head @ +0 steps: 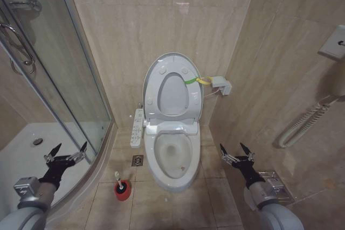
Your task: Open the toilet lid, clean the toilet bowl with a toilet brush, close the toilet lid, and flush.
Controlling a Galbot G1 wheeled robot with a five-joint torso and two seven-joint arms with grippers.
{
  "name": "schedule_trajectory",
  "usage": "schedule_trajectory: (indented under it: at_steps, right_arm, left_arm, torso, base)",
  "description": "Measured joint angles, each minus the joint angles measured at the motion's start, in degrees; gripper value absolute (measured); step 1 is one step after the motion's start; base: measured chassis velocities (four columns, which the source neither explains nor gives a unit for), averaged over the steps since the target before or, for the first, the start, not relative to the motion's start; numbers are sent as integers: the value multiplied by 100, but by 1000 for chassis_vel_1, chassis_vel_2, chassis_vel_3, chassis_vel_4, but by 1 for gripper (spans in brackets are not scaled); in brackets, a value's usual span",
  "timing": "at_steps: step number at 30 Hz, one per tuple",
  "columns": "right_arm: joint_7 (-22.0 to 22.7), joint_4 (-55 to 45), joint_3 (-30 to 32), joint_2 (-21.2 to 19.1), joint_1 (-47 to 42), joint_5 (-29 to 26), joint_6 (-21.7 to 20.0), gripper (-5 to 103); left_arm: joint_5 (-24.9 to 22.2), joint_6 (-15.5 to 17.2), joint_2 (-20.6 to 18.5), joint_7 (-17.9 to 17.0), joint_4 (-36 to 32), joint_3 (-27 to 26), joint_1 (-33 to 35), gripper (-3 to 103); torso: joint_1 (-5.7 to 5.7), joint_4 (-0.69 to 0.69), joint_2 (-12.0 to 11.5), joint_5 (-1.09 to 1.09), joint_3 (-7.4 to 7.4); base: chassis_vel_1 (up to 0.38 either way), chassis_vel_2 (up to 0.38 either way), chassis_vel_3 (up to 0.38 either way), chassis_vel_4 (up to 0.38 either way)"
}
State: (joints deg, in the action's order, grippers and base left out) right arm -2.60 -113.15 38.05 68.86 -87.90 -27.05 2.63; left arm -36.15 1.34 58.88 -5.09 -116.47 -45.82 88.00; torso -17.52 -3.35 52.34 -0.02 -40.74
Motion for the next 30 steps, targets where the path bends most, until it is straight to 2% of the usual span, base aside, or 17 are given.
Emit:
schedule_trajectory:
  at_steps: [3,12,16,17,19,22,28,30]
  right_arm:
    - [0,0,0,0,0,0,0,100]
    - [0,0,0,0,0,0,0,100]
    - [-1,0,-1,0,0,0,0,100]
    - [-1,0,-1,0,0,0,0,100]
    - [2,0,0,0,0,0,0,100]
    - [0,0,0,0,0,0,0,100]
    - [-1,0,0,0,0,0,0,100]
    - [0,0,0,0,1,0,0,100]
  left_arm:
    - [-31,-633,149,-46,150,304,-340,100]
    - [-13,-726,224,-76,197,417,-388,100]
    - [322,-928,825,-244,535,1359,-527,100]
    - [322,-928,825,-244,535,1359,-527,100]
    - [445,-990,1034,-301,651,1687,-564,100]
    - [481,-1015,1085,-322,675,1761,-583,100]
    - [511,-1017,1110,-359,708,1787,-583,100]
    - [1062,-859,1490,-1052,1401,2204,-433,98]
  torso:
    - [-1,-3,0,1,0]
    - [0,0,0,7,0]
    - [0,-1,0,2,0]
    - [0,-1,0,2,0]
    - [-1,-1,0,-1,-1]
    - [0,-1,0,6,0]
    - [0,0,0,7,0]
    - [0,0,0,4,0]
  base:
    - [0,0,0,0]
    - [0,0,0,0]
    - [0,0,0,0]
    - [0,0,0,0]
    - [0,0,0,0]
    - [0,0,0,0]
    - [0,0,0,0]
    - [0,0,0,0]
